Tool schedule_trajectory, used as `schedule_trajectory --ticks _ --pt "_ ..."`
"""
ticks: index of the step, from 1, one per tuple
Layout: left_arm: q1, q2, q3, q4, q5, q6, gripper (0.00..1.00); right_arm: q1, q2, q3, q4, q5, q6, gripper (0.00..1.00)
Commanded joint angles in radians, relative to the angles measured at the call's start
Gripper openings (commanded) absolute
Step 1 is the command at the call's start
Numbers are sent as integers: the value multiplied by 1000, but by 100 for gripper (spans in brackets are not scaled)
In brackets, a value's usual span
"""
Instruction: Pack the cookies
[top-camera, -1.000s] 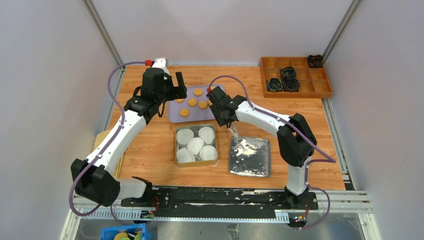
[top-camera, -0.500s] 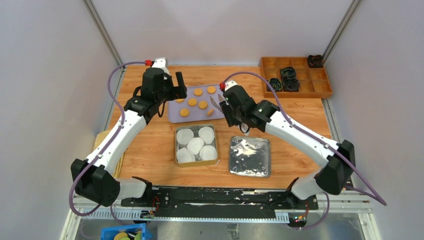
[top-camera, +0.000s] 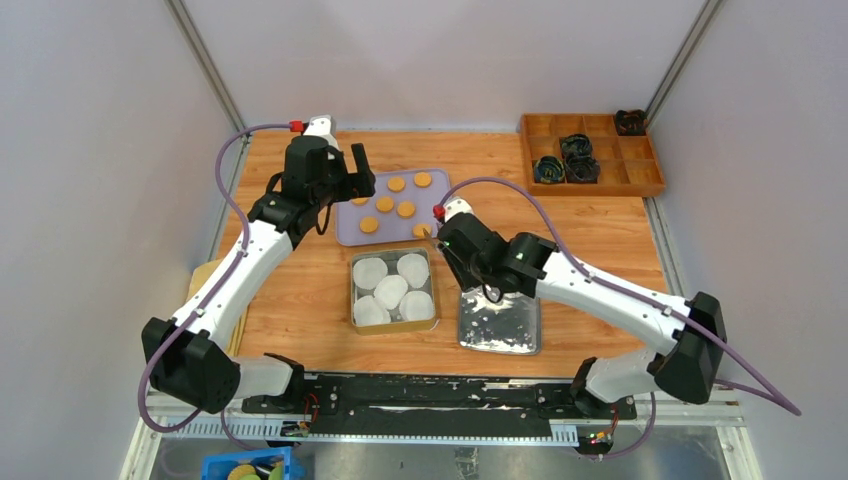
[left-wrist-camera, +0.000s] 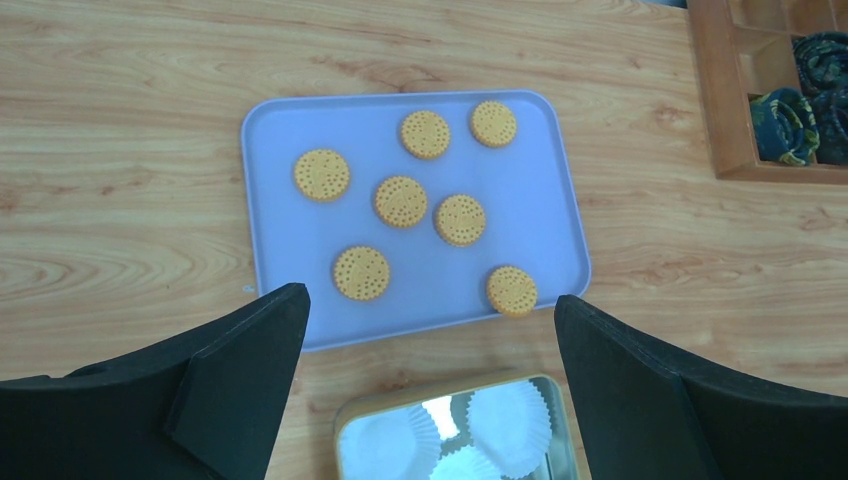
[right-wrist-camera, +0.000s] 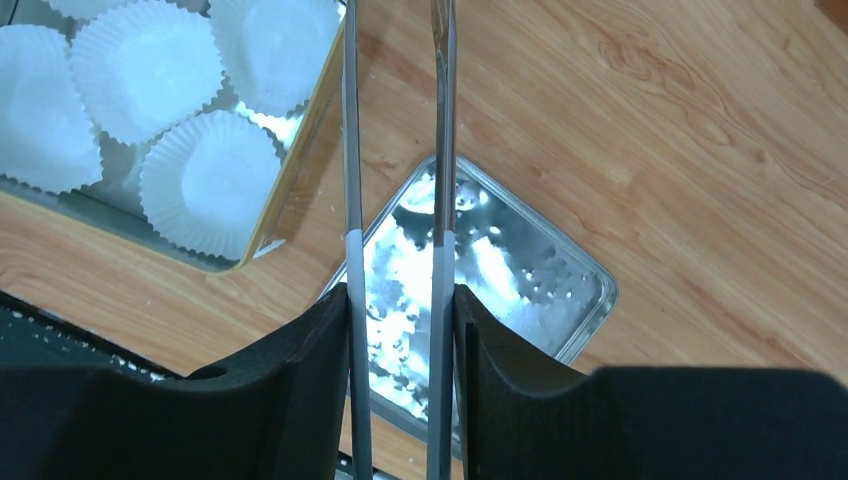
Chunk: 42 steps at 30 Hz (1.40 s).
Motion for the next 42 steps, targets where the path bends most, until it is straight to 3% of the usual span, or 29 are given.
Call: schedule_trajectory --ticks 1,11,17,31,42 --pt "-5 -23 -4 5 6 -6 100 -9 88 68 70 95 -29 10" --pt "-5 -19 10 -10 -12 11 100 -111 351 216 156 20 -111 11" --pt "-5 -8 16 -9 -22 19 100 -152 423 241 200 -32 -155 21" --pt "-5 9 31 -25 -29 20 100 -170 480 275 227 -100 -160 45" --pt "-5 -14 25 -22 -26 19 100 -178 563 312 214 -104 -152 48"
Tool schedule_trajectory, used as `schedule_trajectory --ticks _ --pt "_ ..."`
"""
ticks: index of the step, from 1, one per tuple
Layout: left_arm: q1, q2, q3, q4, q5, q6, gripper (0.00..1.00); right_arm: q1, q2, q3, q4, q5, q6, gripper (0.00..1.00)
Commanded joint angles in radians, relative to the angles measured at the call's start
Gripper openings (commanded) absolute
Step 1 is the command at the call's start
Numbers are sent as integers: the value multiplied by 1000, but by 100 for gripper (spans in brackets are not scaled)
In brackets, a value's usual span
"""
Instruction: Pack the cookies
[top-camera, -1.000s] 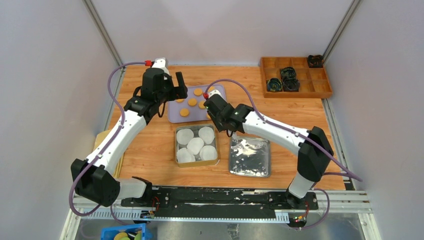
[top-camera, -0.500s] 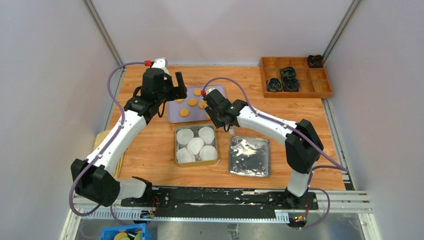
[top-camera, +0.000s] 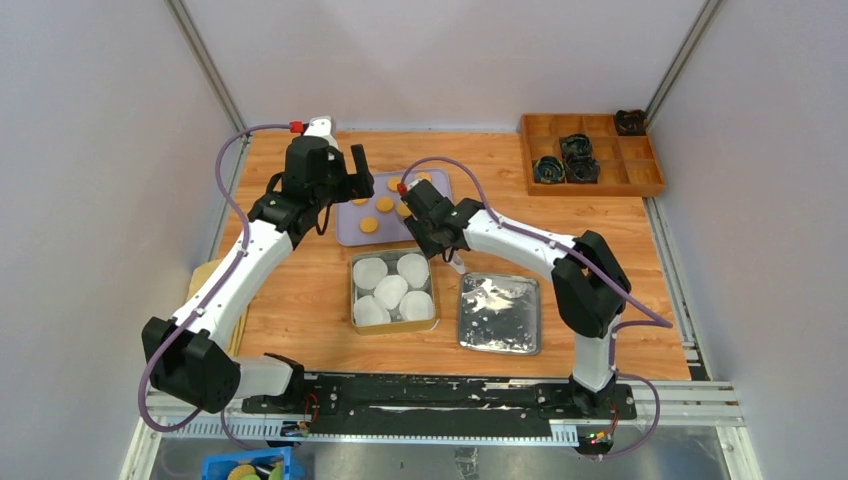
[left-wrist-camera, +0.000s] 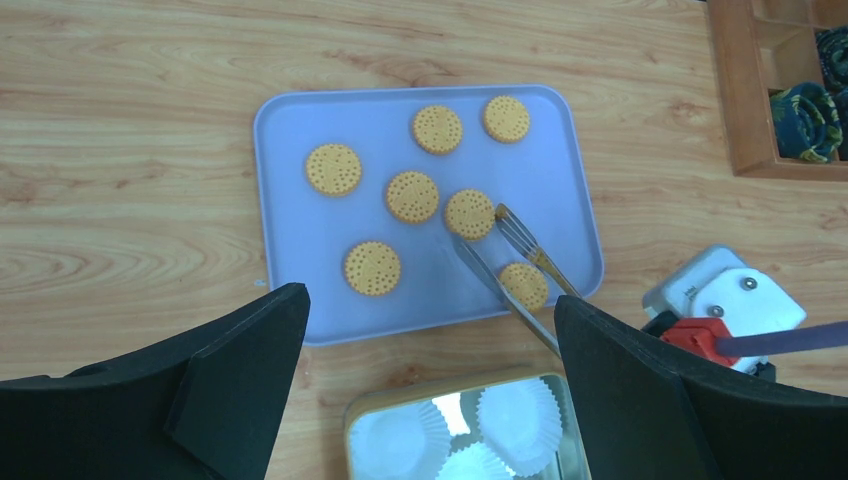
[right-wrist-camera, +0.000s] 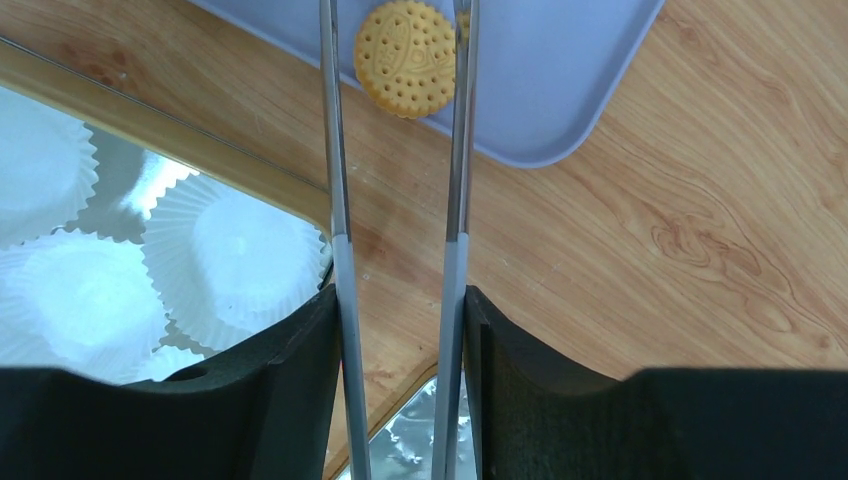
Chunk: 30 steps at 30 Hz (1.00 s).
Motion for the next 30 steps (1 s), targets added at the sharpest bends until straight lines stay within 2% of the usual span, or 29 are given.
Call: schedule_trajectory --ticks 1,15,23,30 --pt "-5 -17 22 -5 -9 8 100 -15 37 51 -5 0 1 48" --pt "-5 -17 7 5 -19 22 100 -23 125 121 -25 28 11 45" --pt "-5 -16 7 5 -29 31 100 -31 113 146 -32 26 14 24" --pt "-5 -20 8 8 -26 31 100 -30 -20 98 -27 11 6 17"
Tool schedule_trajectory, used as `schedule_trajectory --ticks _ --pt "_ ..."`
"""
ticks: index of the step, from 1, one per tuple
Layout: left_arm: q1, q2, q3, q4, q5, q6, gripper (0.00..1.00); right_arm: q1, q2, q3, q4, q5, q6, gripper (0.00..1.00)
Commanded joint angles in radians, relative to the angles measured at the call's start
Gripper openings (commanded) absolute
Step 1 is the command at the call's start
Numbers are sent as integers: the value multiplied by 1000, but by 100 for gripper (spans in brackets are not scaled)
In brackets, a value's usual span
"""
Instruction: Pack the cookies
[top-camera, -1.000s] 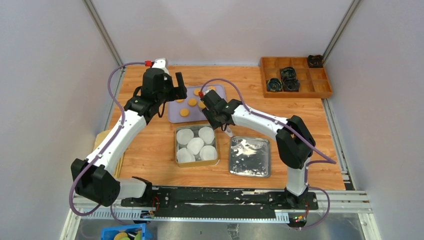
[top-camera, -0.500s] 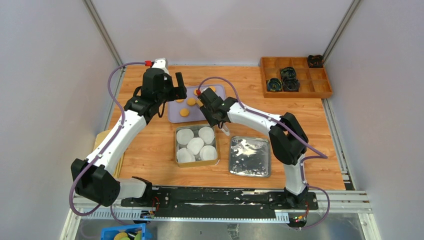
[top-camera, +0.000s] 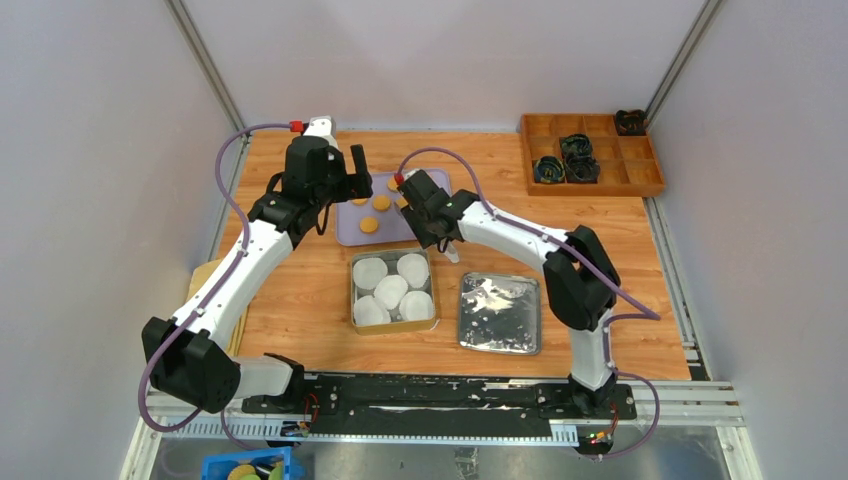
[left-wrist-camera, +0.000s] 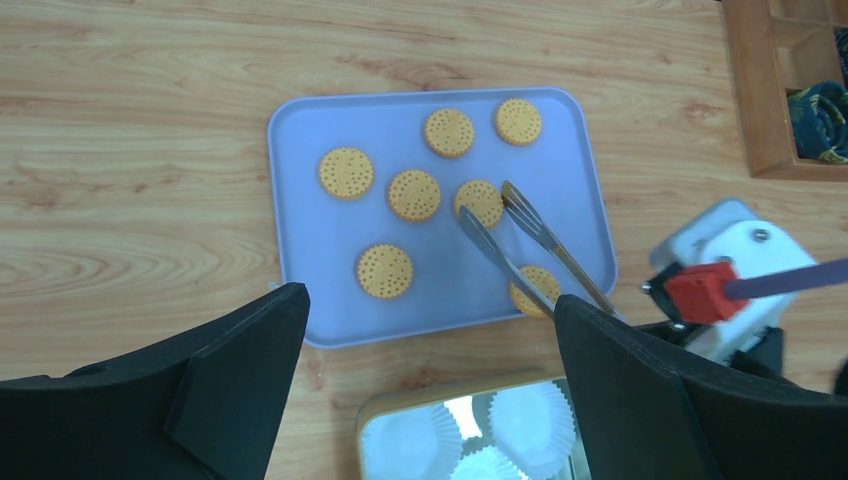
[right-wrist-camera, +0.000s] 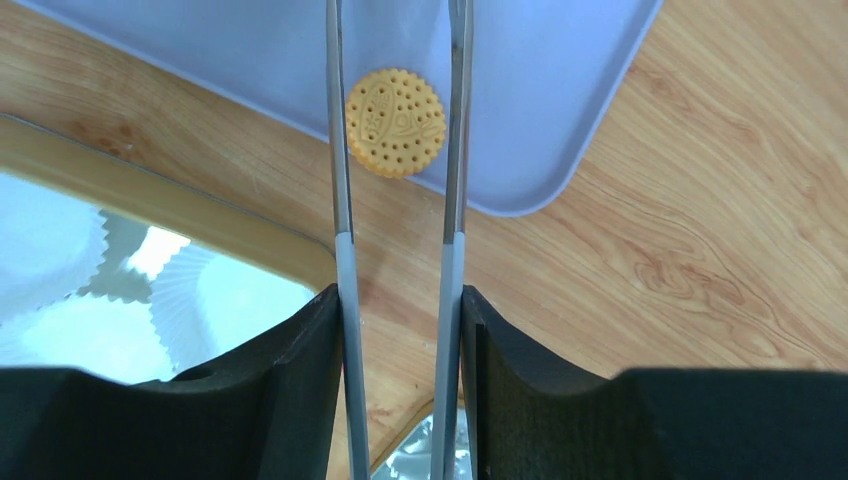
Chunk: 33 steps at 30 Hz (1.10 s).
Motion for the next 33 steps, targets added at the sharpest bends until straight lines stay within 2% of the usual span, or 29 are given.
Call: schedule_trajectory --ticks 1,9,14,22,28,33 --pt "-5 -20 8 8 -5 7 100 -9 -147 -22 -19 -1 4 16" --pt "-5 -14 9 9 1 1 100 21 -367 -123 -53 -34 19 15" --pt "-5 5 14 7 14 -8 100 97 -492 -197 -121 3 45 15" --pt "-5 15 27 7 10 -18 100 230 -670 -341 -211 7 174 14" --pt "-5 -3 14 6 41 -43 100 355 -753 -393 -296 34 280 14" --pt "-5 -30 -7 7 51 -51 100 468 -746 -376 -384 79 333 14"
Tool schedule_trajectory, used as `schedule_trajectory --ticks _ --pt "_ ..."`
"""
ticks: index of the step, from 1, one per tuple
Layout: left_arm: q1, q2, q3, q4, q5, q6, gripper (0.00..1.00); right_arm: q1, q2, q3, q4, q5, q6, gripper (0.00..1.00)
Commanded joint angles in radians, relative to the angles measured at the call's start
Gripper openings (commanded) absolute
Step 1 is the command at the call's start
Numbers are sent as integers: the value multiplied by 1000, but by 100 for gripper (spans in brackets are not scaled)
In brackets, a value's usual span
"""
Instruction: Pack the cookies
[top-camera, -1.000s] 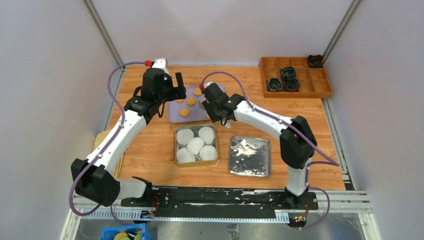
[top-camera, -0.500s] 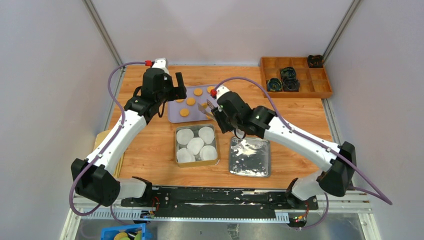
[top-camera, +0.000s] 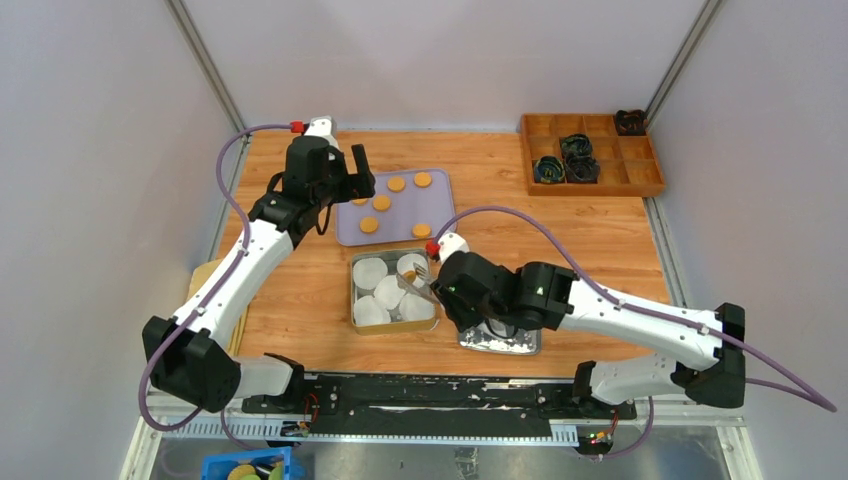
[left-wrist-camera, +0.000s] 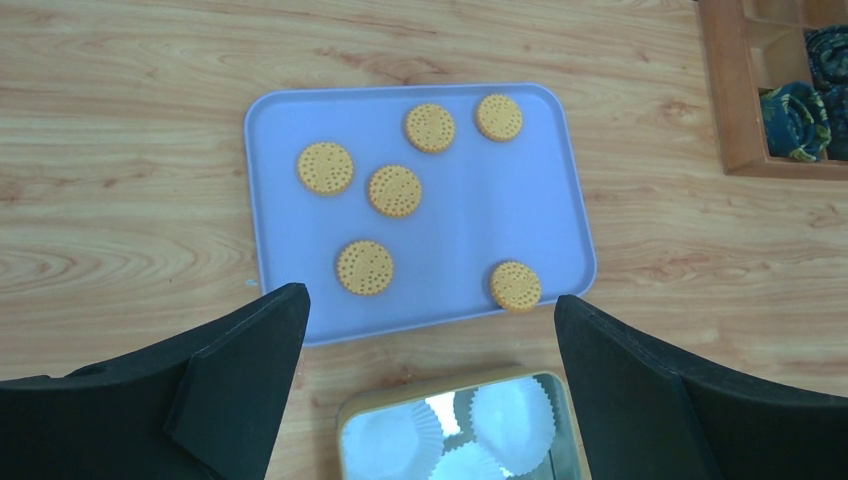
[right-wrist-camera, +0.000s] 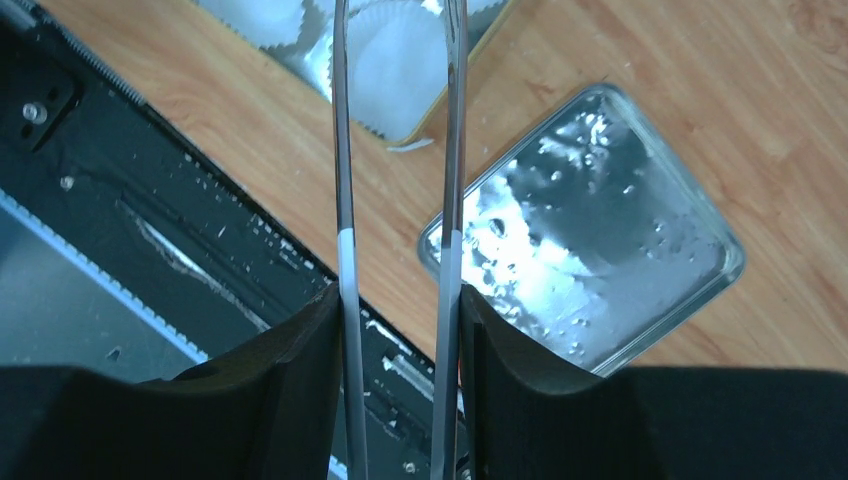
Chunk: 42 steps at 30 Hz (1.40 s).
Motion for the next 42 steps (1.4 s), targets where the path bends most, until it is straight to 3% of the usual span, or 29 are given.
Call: schedule_trajectory --ticks 1,19,38,42 --pt "-5 -41 -12 3 23 -18 100 94 1 8 -104 72 84 14" --pt "-5 -67 -16 -7 3 2 100 112 175 157 -51 117 -35 14" --pt "-5 -78 -33 -8 -22 19 100 111 263 157 -22 36 -46 13" --pt "-5 -76 -36 -7 -21 20 100 110 265 156 -43 50 -41 17"
